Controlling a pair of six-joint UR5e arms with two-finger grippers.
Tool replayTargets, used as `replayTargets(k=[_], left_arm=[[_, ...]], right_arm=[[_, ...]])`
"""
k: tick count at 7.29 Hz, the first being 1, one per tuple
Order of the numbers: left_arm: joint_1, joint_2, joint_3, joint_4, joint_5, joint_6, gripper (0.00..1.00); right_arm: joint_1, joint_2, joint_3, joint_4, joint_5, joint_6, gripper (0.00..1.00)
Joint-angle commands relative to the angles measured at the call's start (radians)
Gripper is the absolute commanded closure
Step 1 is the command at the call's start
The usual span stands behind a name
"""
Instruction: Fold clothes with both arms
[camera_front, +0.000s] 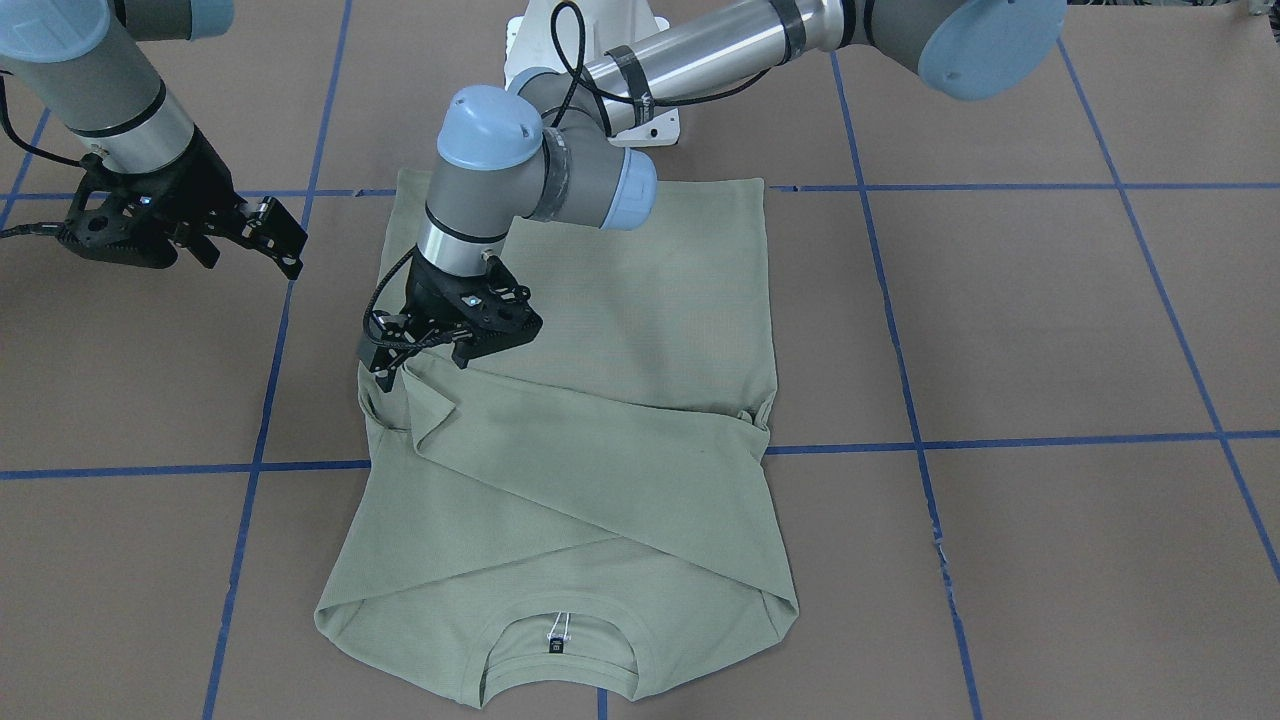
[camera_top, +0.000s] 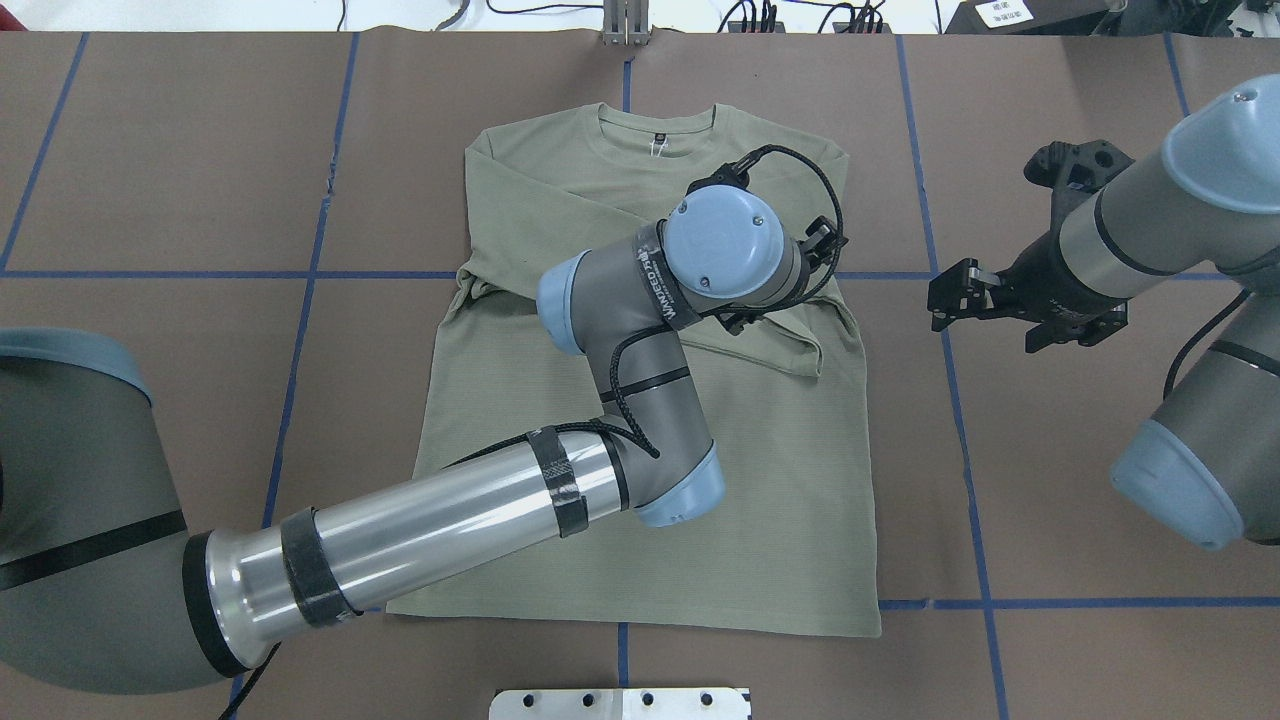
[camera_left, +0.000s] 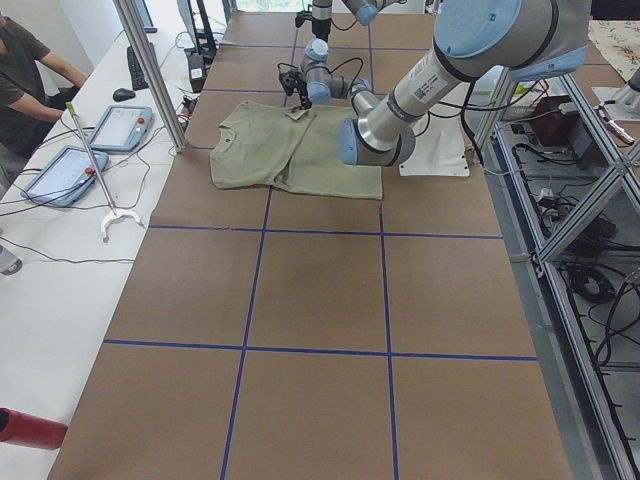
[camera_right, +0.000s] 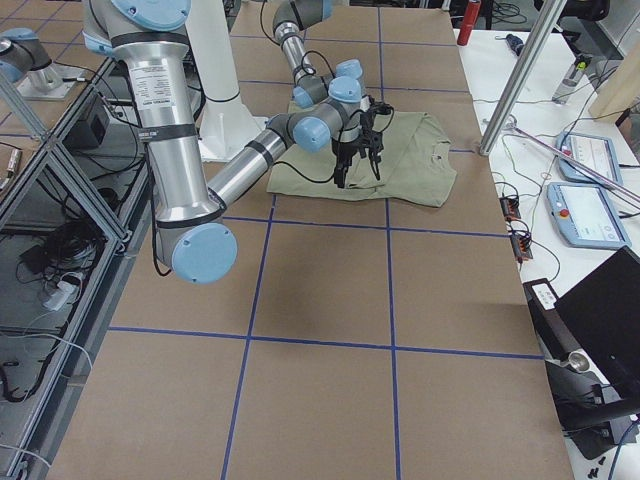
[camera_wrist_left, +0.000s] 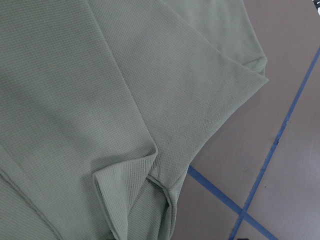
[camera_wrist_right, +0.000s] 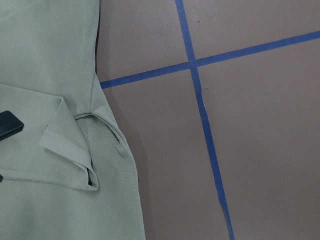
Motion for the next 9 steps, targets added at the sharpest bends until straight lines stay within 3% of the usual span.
replayTargets(k=[1,3,9], left_arm=[[0.0,0.024,0.037,-0.015,0.03,0.013,0.0],[0.005,0.021,0.117,-0.129,0.03,0.011,0.0],[0.059,-0.017,0.188,-0.222,0.071,0.01,0.0]], right_arm=[[0.006,-0.032,0.022,0.002,0.0,-0.007,0.0],[0.021,-0.121,0.048,0.088,0.007,-0.023,0.0],[0.035,-0.123,0.048,0.096,0.011,-0.024,0.0]])
